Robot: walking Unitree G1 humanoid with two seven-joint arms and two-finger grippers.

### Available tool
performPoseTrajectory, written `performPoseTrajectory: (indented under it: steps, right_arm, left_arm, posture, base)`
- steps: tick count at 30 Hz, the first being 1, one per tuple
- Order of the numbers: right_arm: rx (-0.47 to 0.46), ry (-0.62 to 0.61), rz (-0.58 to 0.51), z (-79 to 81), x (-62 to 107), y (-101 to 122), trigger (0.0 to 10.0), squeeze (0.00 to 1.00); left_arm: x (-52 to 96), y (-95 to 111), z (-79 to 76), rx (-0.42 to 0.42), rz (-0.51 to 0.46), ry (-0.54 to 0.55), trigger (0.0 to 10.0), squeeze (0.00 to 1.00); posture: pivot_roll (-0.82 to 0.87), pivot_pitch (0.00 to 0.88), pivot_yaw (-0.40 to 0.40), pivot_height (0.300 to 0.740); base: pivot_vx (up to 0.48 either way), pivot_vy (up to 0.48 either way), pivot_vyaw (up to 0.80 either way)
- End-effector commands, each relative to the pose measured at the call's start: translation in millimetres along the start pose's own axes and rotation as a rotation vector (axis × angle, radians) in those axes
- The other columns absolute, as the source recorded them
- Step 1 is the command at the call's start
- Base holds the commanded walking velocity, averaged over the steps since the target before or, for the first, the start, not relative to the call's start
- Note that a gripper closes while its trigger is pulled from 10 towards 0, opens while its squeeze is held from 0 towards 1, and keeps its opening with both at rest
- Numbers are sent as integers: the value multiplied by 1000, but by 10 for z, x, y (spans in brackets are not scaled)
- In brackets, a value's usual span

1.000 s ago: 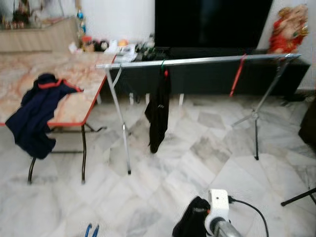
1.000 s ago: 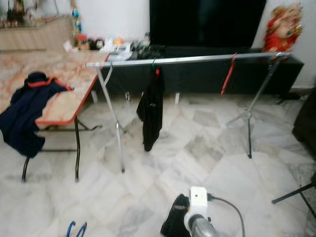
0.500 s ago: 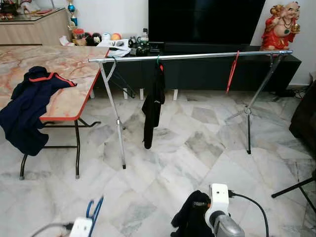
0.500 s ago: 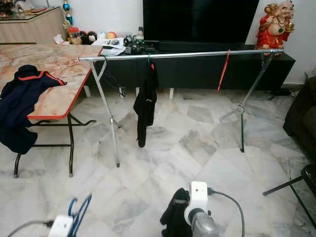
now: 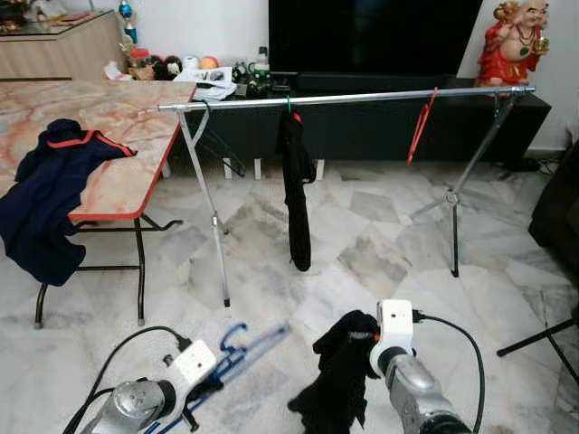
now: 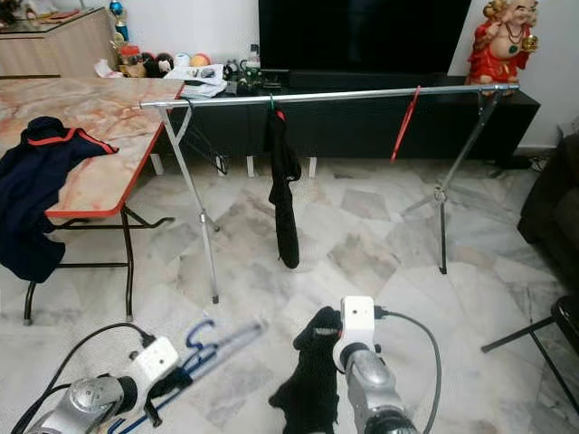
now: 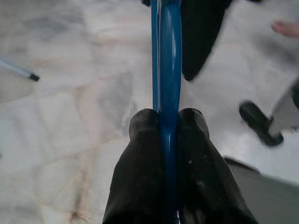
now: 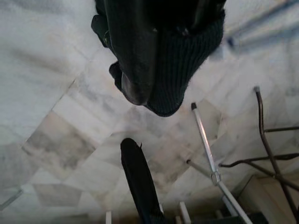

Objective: Hang hanger

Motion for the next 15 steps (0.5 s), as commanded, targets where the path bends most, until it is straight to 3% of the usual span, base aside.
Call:
performPoseTrajectory:
  steps: [1, 3, 5, 7, 10, 15]
  right_arm:
    - [10, -1, -38, 12, -30, 122, 10000, 0]
    - [11, -1, -39, 13, -32, 129, 10000, 0]
    - [13, -2, -44, 15, -40, 156, 10000, 0]
    - [13, -2, -45, 15, -41, 159, 10000, 0]
    - [13, -4, -48, 22, -46, 172, 10000, 0]
    - [15, -1, -43, 40, -42, 145, 10000, 0]
  left_arm:
    - [58, 19, -8, -47, 48, -89, 10000, 0]
    - [73, 38, -17, -63, 59, -119, 10000, 0]
    - [122, 221, -78, -86, 36, -228, 10000, 0]
    - [126, 246, -85, -85, 30, -238, 10000, 0]
    - [126, 436, -187, -36, -45, -326, 10000, 0]
    - [140, 585, -265, -35, -86, -390, 10000, 0]
  posture:
    - [146, 0, -10, 740]
    - [146, 0, -10, 740]
    - [148, 0, -11, 740]
    - [148, 0, -11, 740]
    - [151, 0, -12, 740]
    - [149, 0, -15, 740]
  base:
    - [0, 0, 0]
    - [0, 0, 0]
    - [0, 0, 0]
    - [0, 0, 0]
    - [0, 0, 0]
    - [0, 0, 0]
Point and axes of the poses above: a point about 5 cm out from each wrist's last joint towards the gripper, its own x axis pointing back from the gripper into the wrist, its own y axis along the axis of the wrist's last joint, z = x × y, the point moved 1 cm from there along -x, pointing out of the wrist towards the gripper, and after that the axes turned 1 degree about x, right-handed, at the moved point
